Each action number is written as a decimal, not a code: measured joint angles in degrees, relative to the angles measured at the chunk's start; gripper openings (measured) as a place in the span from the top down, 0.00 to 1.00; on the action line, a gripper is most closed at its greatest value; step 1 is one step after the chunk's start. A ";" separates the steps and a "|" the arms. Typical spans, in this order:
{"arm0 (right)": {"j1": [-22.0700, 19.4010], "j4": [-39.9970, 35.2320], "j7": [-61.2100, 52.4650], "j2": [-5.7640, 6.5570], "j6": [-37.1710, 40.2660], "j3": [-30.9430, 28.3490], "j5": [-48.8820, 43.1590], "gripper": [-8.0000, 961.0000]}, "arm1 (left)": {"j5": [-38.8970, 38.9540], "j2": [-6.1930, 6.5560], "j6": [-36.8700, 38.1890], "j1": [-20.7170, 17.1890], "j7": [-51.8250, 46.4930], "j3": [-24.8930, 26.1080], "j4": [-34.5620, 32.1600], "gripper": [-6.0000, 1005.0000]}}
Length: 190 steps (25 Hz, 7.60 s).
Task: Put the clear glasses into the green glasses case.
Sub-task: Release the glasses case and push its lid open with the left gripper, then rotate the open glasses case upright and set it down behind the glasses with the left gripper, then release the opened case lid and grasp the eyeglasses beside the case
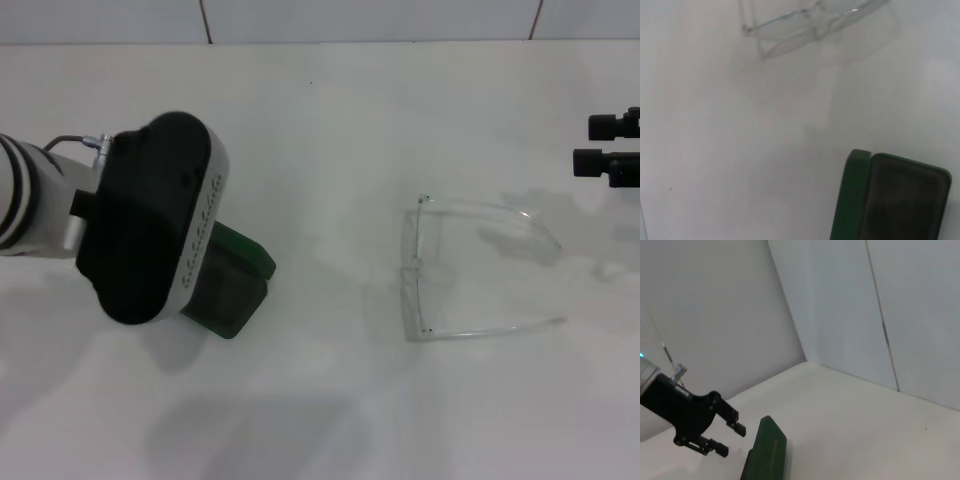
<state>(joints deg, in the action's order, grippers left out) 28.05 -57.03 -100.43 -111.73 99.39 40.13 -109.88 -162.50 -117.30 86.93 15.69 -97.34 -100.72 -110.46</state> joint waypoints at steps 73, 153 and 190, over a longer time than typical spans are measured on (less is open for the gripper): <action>-2.12 3.77 2.82 0.68 2.29 -5.11 2.92 0.29 | -0.15 0.76 -15.08 6.12 -8.12 -5.11 10.42 0.82; -4.08 8.72 7.97 4.42 8.48 -12.61 4.42 0.29 | -0.37 -0.21 -11.50 32.48 -59.51 -24.24 28.14 0.63; 10.35 -19.37 -33.35 -0.58 5.14 13.93 -16.57 0.30 | 91.61 8.36 21.88 11.29 -8.58 59.54 48.74 0.84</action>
<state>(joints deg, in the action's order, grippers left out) 38.40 -76.39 -133.78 -112.31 104.53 54.07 -126.45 -70.89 -108.94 108.81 26.98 -105.92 -41.19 -61.72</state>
